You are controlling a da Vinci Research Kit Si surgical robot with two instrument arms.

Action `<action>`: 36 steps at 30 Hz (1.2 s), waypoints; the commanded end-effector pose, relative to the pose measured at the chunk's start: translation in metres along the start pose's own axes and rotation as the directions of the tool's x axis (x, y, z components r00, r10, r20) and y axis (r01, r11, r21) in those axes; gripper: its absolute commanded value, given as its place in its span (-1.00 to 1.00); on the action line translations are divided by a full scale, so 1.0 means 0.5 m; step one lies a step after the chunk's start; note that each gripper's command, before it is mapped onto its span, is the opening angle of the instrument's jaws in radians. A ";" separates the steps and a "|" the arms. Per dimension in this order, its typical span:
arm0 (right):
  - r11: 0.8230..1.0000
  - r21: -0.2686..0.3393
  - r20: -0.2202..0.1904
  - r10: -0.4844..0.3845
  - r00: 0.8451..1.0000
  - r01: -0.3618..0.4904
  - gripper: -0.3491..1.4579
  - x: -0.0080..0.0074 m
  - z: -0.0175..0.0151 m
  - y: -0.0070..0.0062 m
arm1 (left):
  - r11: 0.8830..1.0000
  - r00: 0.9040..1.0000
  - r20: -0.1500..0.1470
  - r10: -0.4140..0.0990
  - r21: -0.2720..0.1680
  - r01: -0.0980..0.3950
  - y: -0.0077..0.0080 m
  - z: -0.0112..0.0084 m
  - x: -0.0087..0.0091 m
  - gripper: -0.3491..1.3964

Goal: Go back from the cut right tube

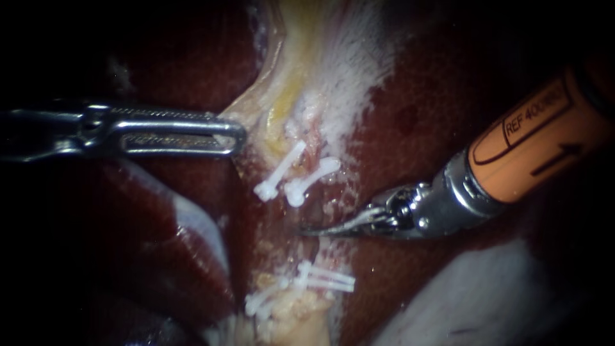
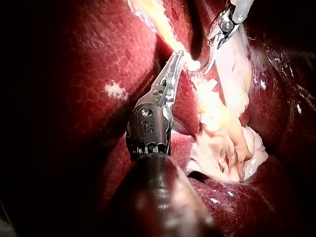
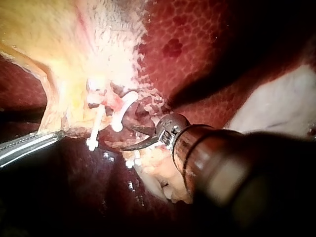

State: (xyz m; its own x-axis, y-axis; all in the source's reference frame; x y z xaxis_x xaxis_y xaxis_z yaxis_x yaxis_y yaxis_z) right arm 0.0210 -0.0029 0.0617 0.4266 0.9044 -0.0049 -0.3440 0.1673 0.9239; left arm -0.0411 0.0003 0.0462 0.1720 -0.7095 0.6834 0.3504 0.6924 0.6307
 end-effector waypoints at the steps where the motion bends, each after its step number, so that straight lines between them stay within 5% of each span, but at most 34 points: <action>1: 1.000 0.000 0.000 -0.007 1.000 0.007 0.24 0.0000 -0.0001 0.0000 | 1.000 1.000 0.000 0.000 0.000 0.000 0.0000 0.0000 0.0000 -0.87; 11: 0.997 0.005 0.005 -0.077 0.997 0.077 0.43 -0.0019 -0.0033 0.0010 | 1.000 1.000 0.000 0.001 0.001 -0.001 0.0000 -0.0004 0.0003 -0.87; 16: 0.960 0.003 -0.003 -0.278 0.960 0.278 0.64 -0.0034 -0.0067 0.0023 | 1.000 1.000 0.003 0.001 0.002 -0.001 0.0001 -0.0004 0.0005 -0.87; 19: 0.908 -0.017 -0.020 -0.418 0.908 0.418 0.77 -0.0040 -0.0084 0.0036 | 1.000 1.000 0.003 0.001 0.002 -0.001 0.0002 -0.0004 0.0005 -0.87; 23: 0.807 -0.081 -0.022 -0.589 0.808 0.585 0.91 -0.0039 -0.0104 0.0056 | 1.000 1.000 0.003 0.001 0.002 -0.001 0.0003 -0.0004 0.0006 -0.87; 26: 0.720 -0.128 0.013 -0.687 0.727 0.682 0.97 -0.0028 -0.0114 0.0067 | 1.000 1.000 0.003 0.001 0.003 -0.001 0.0004 -0.0005 0.0006 -0.87; 30: 0.625 -0.147 0.062 -0.767 0.638 0.766 0.97 -0.0007 -0.0135 0.0073 | 1.000 1.000 0.000 0.002 0.003 -0.002 0.0007 -0.0005 0.0008 -0.87; 33: 0.578 -0.156 0.089 -0.799 0.595 0.801 0.97 0.0008 -0.0152 0.0069 | 1.000 1.000 0.000 0.002 0.003 -0.002 0.0009 -0.0005 0.0010 -0.85; 36: 0.551 -0.164 0.097 -0.816 0.570 0.818 0.97 0.0020 -0.0167 0.0060 | 1.000 1.000 -0.003 0.003 0.003 -0.003 0.0011 -0.0004 0.0012 -0.85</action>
State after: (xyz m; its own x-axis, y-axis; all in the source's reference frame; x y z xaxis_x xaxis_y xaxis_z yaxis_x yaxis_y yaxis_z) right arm 0.0134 0.0020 0.0611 0.6044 0.3386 -0.7211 0.0199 0.8985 0.4386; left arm -0.0406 0.0002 0.0470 0.1753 -0.7076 0.6845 0.3477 0.6950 0.6294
